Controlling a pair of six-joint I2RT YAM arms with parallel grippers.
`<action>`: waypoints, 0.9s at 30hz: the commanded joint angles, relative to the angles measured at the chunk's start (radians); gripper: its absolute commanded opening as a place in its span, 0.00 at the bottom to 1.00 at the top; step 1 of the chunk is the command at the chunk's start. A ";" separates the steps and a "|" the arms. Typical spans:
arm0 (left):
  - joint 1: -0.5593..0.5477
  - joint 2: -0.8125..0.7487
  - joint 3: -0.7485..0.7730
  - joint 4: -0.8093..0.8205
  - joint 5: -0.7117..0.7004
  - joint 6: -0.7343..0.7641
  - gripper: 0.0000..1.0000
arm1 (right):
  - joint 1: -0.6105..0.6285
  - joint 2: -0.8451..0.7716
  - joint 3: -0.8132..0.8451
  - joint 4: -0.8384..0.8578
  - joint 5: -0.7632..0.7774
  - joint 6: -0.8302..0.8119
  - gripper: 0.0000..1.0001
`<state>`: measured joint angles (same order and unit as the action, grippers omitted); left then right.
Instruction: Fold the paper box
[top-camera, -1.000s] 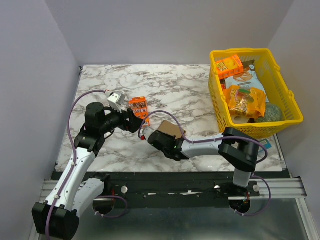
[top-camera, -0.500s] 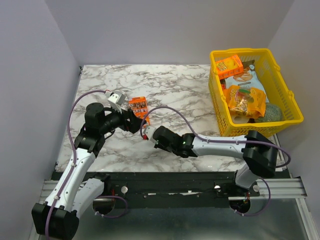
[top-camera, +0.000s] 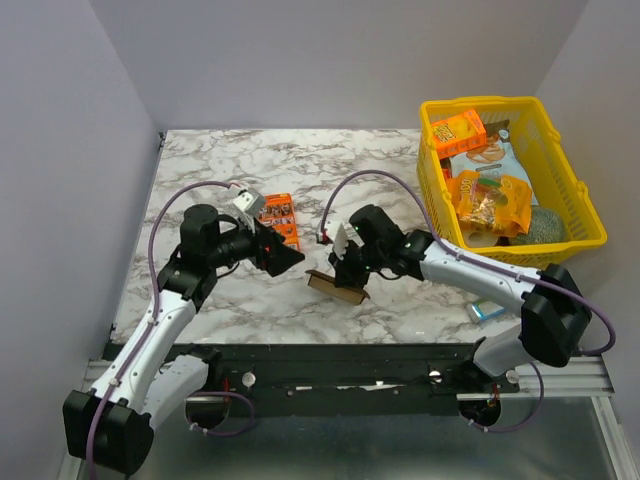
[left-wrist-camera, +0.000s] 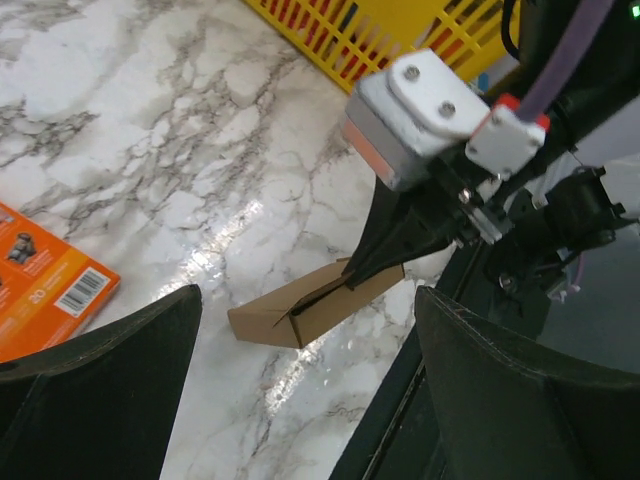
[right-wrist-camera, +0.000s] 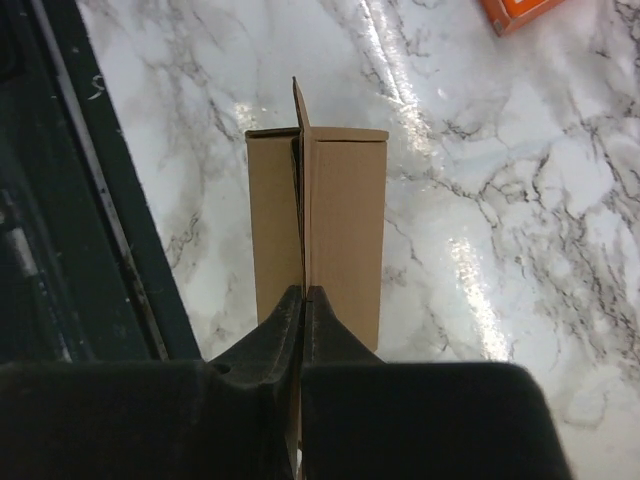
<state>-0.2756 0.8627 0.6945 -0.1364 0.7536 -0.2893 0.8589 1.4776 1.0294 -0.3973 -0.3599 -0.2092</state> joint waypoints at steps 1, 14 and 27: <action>-0.092 0.079 0.035 -0.081 0.041 0.108 0.92 | -0.073 -0.005 0.009 -0.044 -0.292 -0.039 0.09; -0.246 0.186 0.082 -0.174 -0.226 0.196 0.86 | -0.106 0.035 0.021 -0.055 -0.367 -0.076 0.09; -0.335 0.237 0.086 -0.203 -0.249 0.217 0.48 | -0.104 0.032 0.020 -0.055 -0.346 -0.078 0.09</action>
<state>-0.5938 1.1034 0.7574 -0.3176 0.5411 -0.0925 0.7589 1.5059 1.0294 -0.4393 -0.6941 -0.2729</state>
